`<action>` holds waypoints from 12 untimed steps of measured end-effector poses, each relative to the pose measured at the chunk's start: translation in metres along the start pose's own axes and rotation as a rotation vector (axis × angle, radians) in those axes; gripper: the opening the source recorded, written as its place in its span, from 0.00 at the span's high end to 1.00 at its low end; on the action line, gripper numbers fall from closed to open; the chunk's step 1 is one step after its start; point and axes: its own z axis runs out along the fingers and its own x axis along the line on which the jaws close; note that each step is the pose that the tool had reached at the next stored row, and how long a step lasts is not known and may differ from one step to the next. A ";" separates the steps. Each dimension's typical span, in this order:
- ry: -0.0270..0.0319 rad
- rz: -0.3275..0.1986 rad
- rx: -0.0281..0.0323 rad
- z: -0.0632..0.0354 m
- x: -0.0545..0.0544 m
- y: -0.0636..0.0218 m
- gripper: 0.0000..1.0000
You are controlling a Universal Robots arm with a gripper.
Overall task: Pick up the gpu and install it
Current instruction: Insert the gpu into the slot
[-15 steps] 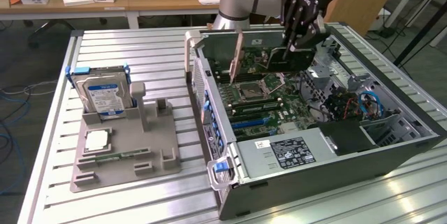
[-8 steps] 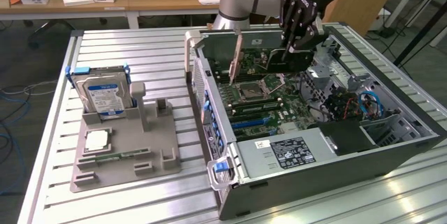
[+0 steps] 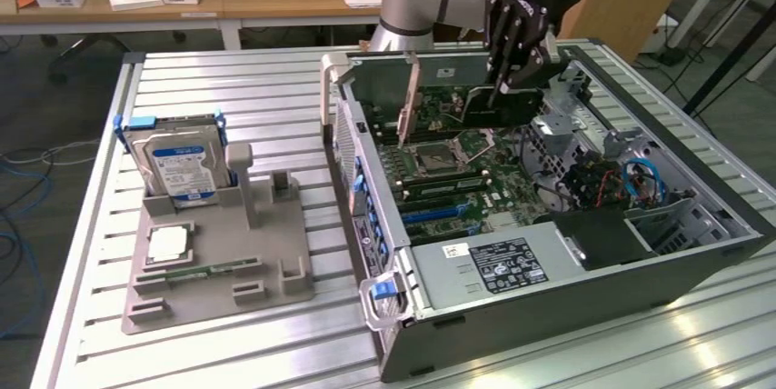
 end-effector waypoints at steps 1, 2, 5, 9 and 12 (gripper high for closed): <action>-0.0001 0.000 0.0000 0.0000 0.000 0.0000 0.74; -0.0001 0.000 0.0001 0.0001 0.000 0.0000 0.74; -0.0002 0.000 0.0001 0.0009 0.000 0.0000 0.74; -0.0001 -0.001 0.0000 0.0030 0.000 0.0000 0.74; -0.0002 -0.002 0.0000 0.0054 0.000 0.0000 0.74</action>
